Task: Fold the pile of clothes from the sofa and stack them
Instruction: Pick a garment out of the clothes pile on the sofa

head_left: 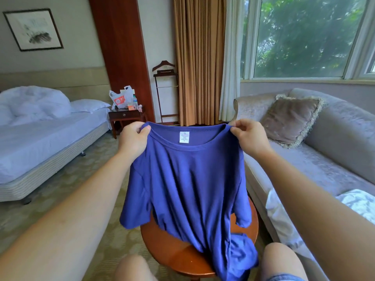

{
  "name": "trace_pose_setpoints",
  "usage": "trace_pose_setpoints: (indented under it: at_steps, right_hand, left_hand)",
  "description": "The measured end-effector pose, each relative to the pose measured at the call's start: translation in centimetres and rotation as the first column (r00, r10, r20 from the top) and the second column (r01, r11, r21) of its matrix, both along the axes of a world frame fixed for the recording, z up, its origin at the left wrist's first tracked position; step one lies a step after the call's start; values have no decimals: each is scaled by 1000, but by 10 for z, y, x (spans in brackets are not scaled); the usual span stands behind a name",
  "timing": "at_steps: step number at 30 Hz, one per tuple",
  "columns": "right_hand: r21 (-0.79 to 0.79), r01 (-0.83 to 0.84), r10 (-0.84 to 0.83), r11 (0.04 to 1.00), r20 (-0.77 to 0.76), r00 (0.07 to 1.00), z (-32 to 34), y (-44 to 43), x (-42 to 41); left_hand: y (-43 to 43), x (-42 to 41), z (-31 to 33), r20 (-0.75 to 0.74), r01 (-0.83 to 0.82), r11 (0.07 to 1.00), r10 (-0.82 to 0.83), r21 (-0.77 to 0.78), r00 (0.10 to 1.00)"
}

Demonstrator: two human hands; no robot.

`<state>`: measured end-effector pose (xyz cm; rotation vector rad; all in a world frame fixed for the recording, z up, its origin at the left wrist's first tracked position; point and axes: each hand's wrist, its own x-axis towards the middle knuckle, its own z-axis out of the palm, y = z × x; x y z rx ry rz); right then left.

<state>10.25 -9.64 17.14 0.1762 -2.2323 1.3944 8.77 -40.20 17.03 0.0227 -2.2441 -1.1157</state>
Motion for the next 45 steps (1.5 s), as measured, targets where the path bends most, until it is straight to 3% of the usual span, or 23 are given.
trace_pose_setpoints:
  at_steps: [5,8,14,17,24,35,41,45]
  right_hand:
    - [-87,19,-13,996,66,998,-22,-10,-22]
    - [-79,35,-28,996,81,996,-38,-13,-34]
    - [110,20,-36,994,140,990,-61,-20,-49]
    - [175,52,-61,983,50,997,-57,-24,-49]
    - [189,146,-108,971,-198,974,-1,-34,-20]
    - [104,330,-230,938,-523,821,107,-22,86]
    - [41,334,-241,942,-612,753,128,-7,121]
    - [17,336,-242,942,-658,712,116,-2,124]
  left_hand:
    - [7,-18,-16,66,75,968,-94,238,993]
    - [1,-30,-30,106,66,978,-88,196,991]
    - [-6,-38,-45,140,23,993,-39,113,989]
    - [-9,-31,-39,99,19,999,-23,41,995]
    - [-10,11,19,-158,9,1000,-7,15,987]
    - [15,122,124,-503,-108,993,74,-39,861]
    - [26,154,150,-597,-166,985,106,-46,795]
    - [32,151,141,-595,-157,987,100,-45,797]
